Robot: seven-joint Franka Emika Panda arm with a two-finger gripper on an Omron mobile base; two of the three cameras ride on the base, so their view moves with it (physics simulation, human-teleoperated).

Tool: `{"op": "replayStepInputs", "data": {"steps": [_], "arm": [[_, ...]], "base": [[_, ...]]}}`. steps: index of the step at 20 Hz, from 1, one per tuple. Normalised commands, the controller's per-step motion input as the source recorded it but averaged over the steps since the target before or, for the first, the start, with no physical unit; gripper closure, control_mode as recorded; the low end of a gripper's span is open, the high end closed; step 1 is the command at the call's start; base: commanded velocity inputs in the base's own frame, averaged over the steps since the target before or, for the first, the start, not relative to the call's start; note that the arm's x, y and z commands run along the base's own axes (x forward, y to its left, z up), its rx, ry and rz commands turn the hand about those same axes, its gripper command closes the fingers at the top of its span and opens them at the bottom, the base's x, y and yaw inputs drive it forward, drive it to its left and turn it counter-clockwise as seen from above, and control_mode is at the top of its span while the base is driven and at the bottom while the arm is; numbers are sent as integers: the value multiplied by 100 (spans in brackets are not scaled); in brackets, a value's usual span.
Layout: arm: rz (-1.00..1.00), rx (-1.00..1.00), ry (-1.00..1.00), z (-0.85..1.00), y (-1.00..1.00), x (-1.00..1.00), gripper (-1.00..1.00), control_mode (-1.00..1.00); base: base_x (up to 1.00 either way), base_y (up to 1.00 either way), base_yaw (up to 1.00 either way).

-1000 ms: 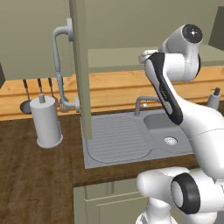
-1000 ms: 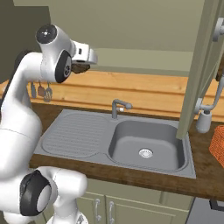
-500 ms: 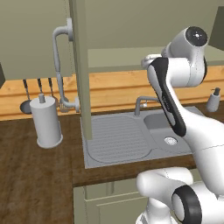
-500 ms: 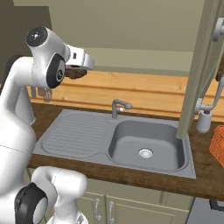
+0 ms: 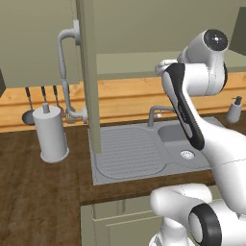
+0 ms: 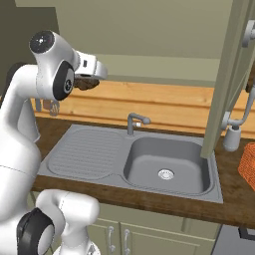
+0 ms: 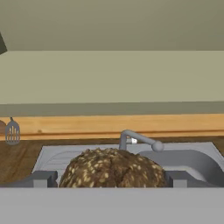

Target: Open the cabinet, pick up the bread from the cabinet and place it in the basket. Then move the basket to the dining counter.

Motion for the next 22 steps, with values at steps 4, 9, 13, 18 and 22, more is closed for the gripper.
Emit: {"op": "replayStepInputs", "data": {"steps": [4,9,13,18,22], "arm": [[0,0,2,-2,0,-4,100,-100],[0,1,0,-1,-3,-13,100,100],[0,0,0,0,0,0,100,100],[0,0,0,0,0,0,100,100],[0,0,0,0,0,0,100,100]], "base": [[0,0,0],[-80,-27,-6],[-100,-35,-8],[-100,-31,-7],[-76,-72,-4]]}}
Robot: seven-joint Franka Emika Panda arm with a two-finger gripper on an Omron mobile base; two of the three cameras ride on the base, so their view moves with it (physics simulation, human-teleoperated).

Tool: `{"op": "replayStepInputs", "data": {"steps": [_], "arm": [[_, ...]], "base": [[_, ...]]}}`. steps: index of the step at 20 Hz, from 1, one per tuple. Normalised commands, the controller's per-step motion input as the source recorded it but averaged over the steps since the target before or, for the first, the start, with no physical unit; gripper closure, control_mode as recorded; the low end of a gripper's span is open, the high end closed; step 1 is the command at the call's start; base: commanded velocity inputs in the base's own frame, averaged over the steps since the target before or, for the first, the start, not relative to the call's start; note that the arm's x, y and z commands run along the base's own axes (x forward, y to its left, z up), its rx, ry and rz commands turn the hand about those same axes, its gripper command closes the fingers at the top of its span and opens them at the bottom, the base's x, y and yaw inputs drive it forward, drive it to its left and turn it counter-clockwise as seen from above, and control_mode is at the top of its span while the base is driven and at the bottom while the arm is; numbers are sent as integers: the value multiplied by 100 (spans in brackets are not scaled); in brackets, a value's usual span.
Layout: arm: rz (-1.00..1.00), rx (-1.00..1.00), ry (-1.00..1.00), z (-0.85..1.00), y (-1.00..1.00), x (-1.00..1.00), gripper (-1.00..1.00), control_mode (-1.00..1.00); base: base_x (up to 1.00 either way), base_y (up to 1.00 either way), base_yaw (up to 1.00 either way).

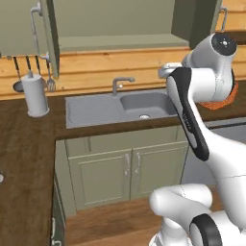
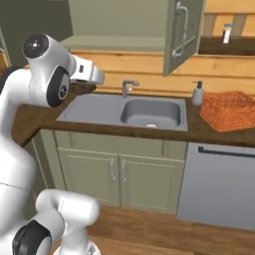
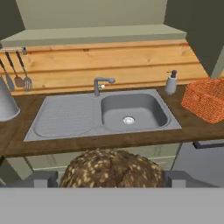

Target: Open the cabinet, pick up the bread from the cabinet and place it in the basket. Then move the basket to the dining counter.

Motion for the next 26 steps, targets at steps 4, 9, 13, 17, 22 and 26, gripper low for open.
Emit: {"op": "replayStepInputs", "data": {"steps": [4,9,13,17,22,26], "arm": [[0,0,0,0,0,0,100,100],[0,0,0,0,0,0,100,100],[0,0,0,0,0,0,100,100],[0,0,0,0,0,0,100,100],[0,0,0,0,0,0,100,100],[0,0,0,0,0,0,100,100]], "base": [[-28,-100,-7],[22,-100,-9],[37,-100,-9],[100,-84,-4],[100,-72,1],[66,-64,9]]}}
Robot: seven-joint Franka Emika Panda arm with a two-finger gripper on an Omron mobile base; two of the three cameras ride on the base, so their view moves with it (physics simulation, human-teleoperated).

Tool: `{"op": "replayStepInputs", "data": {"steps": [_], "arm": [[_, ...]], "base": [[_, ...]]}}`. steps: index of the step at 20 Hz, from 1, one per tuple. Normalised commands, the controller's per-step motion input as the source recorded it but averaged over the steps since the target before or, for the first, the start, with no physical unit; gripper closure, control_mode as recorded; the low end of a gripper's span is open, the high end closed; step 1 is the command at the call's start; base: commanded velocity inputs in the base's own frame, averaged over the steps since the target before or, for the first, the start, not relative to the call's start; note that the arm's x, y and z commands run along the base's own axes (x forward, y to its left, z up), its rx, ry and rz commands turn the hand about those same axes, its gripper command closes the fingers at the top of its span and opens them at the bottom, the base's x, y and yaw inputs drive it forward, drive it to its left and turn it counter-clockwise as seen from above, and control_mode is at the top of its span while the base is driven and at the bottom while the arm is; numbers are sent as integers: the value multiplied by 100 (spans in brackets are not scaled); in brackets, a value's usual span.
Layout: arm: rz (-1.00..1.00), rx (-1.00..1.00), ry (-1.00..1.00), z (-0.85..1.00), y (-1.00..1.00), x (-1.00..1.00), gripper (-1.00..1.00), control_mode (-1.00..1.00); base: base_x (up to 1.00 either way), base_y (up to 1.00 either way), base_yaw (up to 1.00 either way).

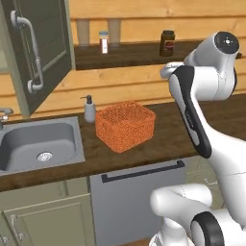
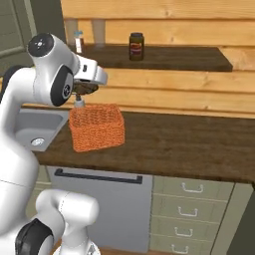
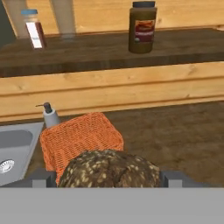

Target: Open the cabinet, pick up the bread from the cabinet and place it in the basket. Then move the basket to the dining counter.

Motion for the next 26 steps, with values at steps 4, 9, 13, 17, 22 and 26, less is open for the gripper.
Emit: {"op": "replayStepInputs", "data": {"steps": [4,9,13,17,22,26], "arm": [[0,0,0,0,0,0,100,100],[0,0,0,0,0,0,100,100],[0,0,0,0,0,0,100,100],[0,0,0,0,0,0,100,100],[0,0,0,0,0,0,100,100],[0,0,0,0,0,0,100,100]], "base": [[48,-20,11],[27,0,11],[37,0,10],[49,0,9],[46,0,8],[43,0,7]]}}
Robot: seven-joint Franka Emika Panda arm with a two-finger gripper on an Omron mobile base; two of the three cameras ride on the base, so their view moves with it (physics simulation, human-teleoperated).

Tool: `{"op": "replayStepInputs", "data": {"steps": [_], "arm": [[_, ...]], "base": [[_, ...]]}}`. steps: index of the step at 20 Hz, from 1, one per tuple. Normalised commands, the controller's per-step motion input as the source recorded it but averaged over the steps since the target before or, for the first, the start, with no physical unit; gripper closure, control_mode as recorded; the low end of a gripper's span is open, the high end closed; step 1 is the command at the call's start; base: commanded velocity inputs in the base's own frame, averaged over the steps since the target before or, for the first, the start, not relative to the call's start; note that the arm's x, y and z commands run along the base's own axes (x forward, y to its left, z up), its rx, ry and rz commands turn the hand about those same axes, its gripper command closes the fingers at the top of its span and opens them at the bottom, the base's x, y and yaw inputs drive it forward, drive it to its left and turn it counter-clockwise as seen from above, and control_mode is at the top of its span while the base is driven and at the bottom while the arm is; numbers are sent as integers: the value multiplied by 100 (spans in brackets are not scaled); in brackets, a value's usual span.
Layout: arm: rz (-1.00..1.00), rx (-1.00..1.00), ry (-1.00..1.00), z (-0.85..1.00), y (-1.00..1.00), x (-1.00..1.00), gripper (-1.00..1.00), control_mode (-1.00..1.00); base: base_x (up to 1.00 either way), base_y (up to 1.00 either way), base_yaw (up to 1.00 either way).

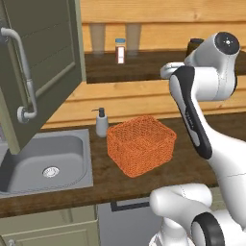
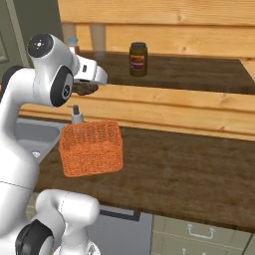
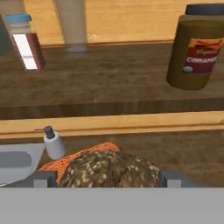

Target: Open the cabinet, pick up the bread from the cabinet and place it in the basket. Then move the basket to the dining counter.

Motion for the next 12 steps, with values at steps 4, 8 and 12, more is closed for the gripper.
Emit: {"op": "replayStepInputs", "data": {"steps": [4,8,12], "arm": [[0,0,0,0,0,0,100,100],[0,0,0,0,0,0,100,100],[0,0,0,-13,0,-6,100,-100]], "base": [[36,0,7],[11,0,4],[0,0,0]]}}
